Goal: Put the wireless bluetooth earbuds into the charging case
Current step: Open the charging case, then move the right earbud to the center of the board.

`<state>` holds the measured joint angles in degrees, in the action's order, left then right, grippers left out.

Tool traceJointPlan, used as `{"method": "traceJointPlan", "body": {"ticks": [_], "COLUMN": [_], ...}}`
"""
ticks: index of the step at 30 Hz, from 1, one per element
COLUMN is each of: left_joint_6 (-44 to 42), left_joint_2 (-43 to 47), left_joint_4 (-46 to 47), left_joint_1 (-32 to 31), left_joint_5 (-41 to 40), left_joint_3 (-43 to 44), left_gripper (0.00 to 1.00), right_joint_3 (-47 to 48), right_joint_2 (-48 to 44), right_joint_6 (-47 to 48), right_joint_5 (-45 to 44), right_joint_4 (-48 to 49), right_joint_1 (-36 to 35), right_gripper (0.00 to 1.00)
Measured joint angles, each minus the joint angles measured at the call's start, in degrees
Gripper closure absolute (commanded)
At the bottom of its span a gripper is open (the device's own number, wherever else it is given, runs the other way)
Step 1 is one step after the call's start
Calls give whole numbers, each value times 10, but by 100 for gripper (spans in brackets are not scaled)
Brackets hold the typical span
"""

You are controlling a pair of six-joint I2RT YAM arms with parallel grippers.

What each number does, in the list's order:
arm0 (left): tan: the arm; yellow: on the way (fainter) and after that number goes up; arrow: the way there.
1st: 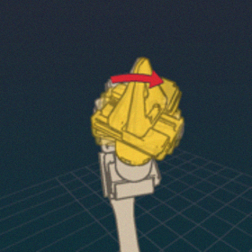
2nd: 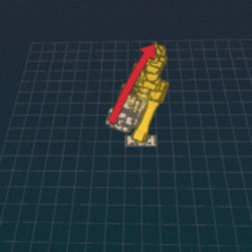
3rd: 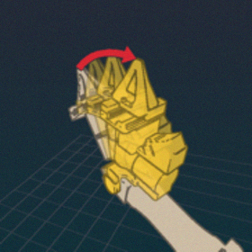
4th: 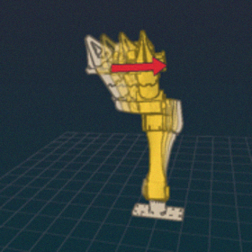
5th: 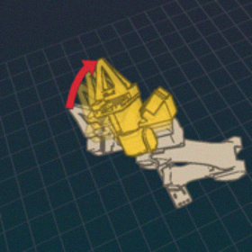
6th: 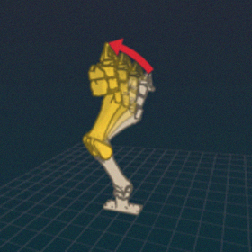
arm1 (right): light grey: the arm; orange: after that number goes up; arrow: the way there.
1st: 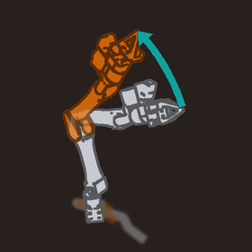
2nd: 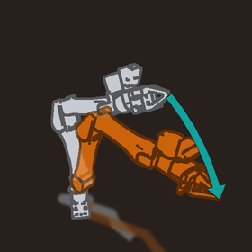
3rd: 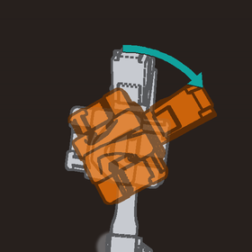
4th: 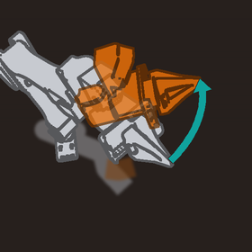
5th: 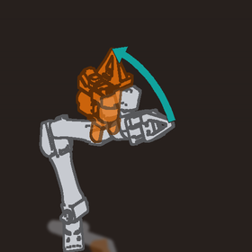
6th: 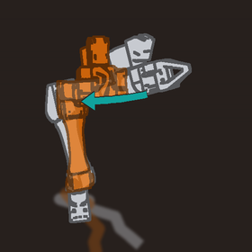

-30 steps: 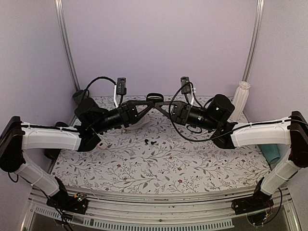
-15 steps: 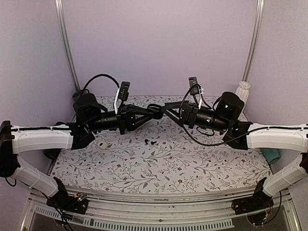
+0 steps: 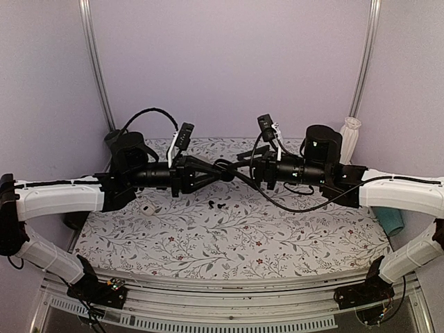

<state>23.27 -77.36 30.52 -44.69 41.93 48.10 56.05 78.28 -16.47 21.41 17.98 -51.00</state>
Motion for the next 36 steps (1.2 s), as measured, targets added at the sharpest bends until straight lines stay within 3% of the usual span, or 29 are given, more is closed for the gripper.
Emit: {"method": "traceJointPlan", "body": {"ticks": [23, 36], "left_joint_6": [-26, -35], "left_joint_2": [22, 50], "left_joint_4": [-23, -25], "left_joint_1": [5, 15], "left_joint_5": [24, -66], "left_joint_3": [0, -29], "left_gripper": [100, 100], "right_joint_3": [19, 32], "right_joint_2": [-3, -3], "right_joint_6": [-7, -29], "right_joint_5": [-39, -36], "right_joint_4": [-36, -55], "right_joint_1": [12, 12], "right_gripper": [25, 24]}}
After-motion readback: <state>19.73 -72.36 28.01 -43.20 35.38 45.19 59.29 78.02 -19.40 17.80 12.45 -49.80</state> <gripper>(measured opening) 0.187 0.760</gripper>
